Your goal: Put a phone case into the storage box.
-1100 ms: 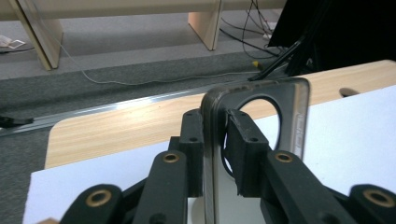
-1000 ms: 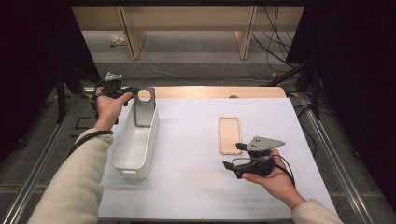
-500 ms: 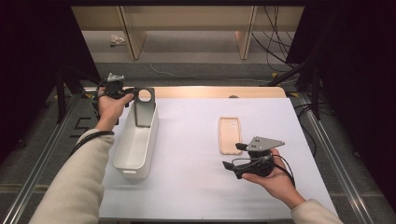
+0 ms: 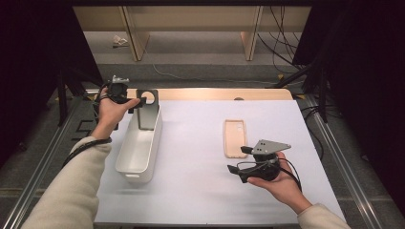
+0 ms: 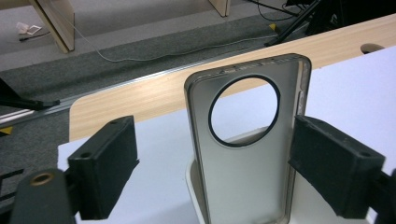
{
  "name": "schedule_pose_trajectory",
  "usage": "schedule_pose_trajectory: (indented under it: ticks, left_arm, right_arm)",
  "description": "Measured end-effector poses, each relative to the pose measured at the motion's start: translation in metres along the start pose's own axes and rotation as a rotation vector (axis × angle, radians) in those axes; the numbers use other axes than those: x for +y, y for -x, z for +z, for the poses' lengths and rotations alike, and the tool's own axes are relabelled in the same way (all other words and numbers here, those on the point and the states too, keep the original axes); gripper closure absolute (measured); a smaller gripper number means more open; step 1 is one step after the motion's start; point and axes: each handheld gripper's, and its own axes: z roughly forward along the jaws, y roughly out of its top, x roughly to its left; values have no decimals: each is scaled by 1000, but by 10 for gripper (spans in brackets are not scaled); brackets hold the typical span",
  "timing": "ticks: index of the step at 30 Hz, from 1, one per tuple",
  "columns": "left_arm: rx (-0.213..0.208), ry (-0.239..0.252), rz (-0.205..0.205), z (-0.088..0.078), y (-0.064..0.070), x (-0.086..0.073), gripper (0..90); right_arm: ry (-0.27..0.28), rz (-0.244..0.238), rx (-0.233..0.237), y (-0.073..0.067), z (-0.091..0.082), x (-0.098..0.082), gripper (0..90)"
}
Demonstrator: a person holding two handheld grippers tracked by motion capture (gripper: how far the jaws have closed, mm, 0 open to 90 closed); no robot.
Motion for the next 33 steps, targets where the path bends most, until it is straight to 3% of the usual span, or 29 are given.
schedule_pose_trajectory:
  ticks: [7,18,26,33]
  left_arm:
    - [-44,15,-3,-18,5,-9,1]
    - [-96,78,31,-58,27,-36,0]
    - [-131,141,39,-85,50,-71,7]
    - [-162,144,48,-97,68,-93,16]
  right_arm:
    - [2,0,0,0,-1,0,165]
    - [-2,-4,-4,0,0,0,164]
    - [-5,-3,-14,2,0,0,164]
    - [-9,-2,-23,4,2,-1,165]
